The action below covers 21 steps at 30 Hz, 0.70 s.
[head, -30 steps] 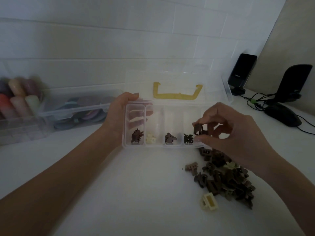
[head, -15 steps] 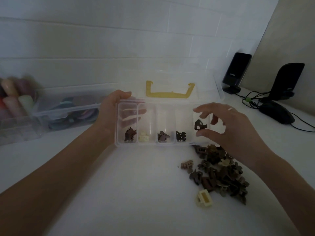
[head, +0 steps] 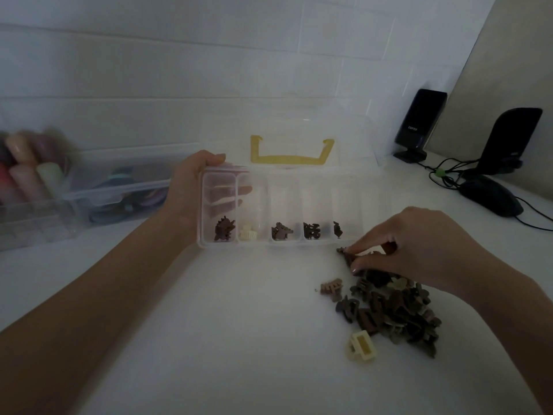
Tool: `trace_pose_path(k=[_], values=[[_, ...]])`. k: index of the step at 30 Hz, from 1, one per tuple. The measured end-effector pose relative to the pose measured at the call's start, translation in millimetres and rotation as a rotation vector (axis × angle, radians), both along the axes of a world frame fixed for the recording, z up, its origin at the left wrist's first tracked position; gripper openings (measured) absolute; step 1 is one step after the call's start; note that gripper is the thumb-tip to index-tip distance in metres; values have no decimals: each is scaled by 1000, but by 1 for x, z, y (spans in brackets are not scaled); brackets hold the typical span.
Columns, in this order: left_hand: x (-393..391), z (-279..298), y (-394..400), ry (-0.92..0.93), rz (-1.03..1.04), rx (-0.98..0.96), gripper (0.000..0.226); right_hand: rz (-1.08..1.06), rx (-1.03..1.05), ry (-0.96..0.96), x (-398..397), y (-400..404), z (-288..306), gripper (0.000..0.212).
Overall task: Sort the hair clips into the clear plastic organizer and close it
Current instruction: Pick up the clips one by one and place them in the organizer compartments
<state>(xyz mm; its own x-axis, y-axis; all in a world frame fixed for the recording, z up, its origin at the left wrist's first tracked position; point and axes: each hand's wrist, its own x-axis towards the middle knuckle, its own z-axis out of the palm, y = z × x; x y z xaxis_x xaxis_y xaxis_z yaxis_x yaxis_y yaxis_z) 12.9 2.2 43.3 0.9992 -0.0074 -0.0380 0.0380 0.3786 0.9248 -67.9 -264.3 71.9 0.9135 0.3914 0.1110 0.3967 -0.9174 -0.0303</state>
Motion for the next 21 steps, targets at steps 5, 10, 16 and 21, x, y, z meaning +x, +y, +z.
trace_pose_path(k=[5, 10, 16, 21], values=[[4, 0, 1, -21, 14, -10, 21, -68, -119, 7, 0, 2, 0, 40], [7, -1, 9, -97, -14, 123, 36, -58, -85, 4, -1, 5, -1, 30], [5, 0, 12, -177, -59, 201, 42, -72, -195, -94, -1, 5, 0, 41], [1, -1, 6, -195, -12, 222, 40, -78, -244, -42, 0, 4, 1, 45]])
